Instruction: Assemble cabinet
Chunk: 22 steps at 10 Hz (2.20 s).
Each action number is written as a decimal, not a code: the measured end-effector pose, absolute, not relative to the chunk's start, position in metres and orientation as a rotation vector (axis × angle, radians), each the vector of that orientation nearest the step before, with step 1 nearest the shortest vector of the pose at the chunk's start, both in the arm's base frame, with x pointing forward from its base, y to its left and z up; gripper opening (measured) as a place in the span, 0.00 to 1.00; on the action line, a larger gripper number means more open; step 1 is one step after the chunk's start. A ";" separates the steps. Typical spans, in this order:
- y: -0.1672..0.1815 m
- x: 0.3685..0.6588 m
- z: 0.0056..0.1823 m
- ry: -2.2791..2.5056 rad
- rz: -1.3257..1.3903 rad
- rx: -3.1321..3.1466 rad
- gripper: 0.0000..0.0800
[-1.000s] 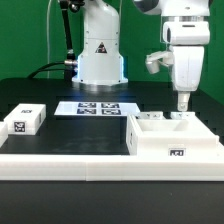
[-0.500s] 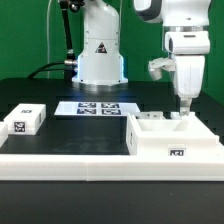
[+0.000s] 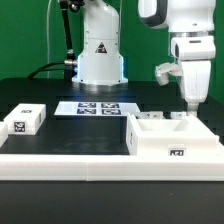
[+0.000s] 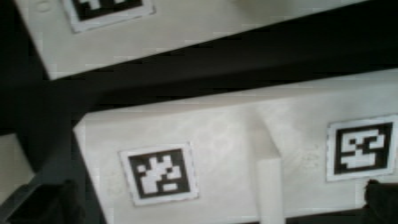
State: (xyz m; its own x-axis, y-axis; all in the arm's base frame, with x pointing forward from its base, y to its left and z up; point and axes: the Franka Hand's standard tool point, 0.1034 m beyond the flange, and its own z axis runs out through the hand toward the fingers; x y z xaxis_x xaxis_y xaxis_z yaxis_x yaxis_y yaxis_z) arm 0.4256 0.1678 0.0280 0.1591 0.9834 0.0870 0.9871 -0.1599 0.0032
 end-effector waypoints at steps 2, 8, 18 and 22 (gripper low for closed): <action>0.168 0.422 0.021 -1.993 -0.089 -2.344 1.00; 0.165 0.418 0.015 -1.978 -0.070 -2.347 0.52; 0.156 0.420 0.028 -1.981 -0.047 -2.362 0.09; 0.122 0.432 0.059 -2.035 -0.028 -2.365 0.09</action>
Offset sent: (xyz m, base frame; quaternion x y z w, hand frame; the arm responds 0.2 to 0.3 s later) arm 0.0003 -0.0028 -0.0040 0.0027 0.0026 -0.0117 0.9999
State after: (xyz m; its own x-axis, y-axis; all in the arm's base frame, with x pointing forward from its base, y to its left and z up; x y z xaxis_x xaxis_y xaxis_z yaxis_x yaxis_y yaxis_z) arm 0.4319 0.1218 0.0593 0.1491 0.9884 0.0277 0.9888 -0.1491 -0.0043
